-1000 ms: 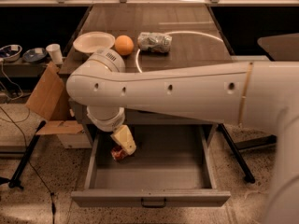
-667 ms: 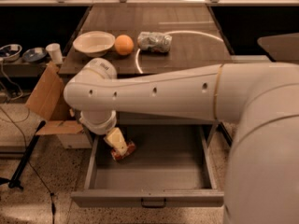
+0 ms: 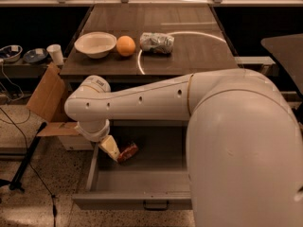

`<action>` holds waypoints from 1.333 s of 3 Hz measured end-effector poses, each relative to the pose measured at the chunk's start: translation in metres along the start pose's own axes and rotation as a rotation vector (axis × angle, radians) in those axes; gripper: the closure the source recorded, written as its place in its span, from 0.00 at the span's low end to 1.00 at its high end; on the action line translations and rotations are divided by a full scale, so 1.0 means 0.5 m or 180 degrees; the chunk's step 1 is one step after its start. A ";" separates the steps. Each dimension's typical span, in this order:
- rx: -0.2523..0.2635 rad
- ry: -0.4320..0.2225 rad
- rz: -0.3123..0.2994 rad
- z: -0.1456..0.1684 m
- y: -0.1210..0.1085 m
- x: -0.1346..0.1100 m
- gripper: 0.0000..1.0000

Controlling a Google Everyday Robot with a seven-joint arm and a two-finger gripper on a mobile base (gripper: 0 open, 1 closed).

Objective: Pick coke can from middle drawer and place on counter

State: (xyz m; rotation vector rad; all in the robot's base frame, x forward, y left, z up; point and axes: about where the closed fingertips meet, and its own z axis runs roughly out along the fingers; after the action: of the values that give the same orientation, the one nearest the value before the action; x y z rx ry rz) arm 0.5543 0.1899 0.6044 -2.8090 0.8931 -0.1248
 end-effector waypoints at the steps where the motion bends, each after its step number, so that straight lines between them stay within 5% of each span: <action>1: -0.0018 0.0062 -0.0048 0.024 -0.010 0.007 0.00; 4: -0.0073 0.0176 0.0148 0.170 0.048 0.096 0.00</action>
Offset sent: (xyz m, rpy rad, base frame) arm 0.0371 -0.0055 -0.0642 -0.0190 -0.0143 0.0036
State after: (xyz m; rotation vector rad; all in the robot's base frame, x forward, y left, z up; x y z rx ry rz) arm 0.5917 0.1562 0.5172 -2.8162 0.9777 -0.1876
